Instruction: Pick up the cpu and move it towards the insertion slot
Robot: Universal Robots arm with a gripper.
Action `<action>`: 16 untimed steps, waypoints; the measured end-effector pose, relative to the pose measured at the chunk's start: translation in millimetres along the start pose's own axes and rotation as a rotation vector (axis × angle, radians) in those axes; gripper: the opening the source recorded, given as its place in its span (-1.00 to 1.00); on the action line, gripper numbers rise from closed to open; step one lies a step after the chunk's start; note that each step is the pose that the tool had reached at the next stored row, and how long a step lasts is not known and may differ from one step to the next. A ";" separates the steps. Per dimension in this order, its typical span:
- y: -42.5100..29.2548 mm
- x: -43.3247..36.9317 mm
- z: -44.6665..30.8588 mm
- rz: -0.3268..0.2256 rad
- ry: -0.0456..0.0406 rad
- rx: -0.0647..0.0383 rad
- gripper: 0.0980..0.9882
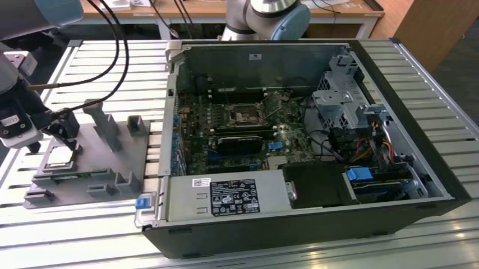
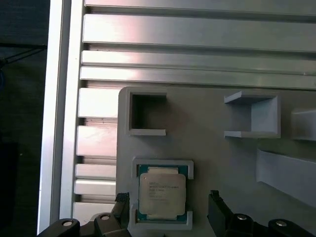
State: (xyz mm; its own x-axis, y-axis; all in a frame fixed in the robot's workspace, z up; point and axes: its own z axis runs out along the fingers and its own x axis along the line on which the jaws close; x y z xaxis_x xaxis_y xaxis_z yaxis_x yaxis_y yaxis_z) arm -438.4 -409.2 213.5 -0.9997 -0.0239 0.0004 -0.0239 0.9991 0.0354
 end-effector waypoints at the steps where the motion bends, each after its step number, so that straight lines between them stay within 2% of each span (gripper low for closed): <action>1: -0.2 0.0 0.6 0.000 -0.0001 0.000 0.43; 16: -1.0 0.1 9.8 -0.001 0.0000 0.000 0.43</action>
State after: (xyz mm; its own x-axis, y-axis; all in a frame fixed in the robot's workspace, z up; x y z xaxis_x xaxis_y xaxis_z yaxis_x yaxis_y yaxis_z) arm -438.5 -409.8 203.6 -0.9997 -0.0252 0.0003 -0.0252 0.9991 0.0354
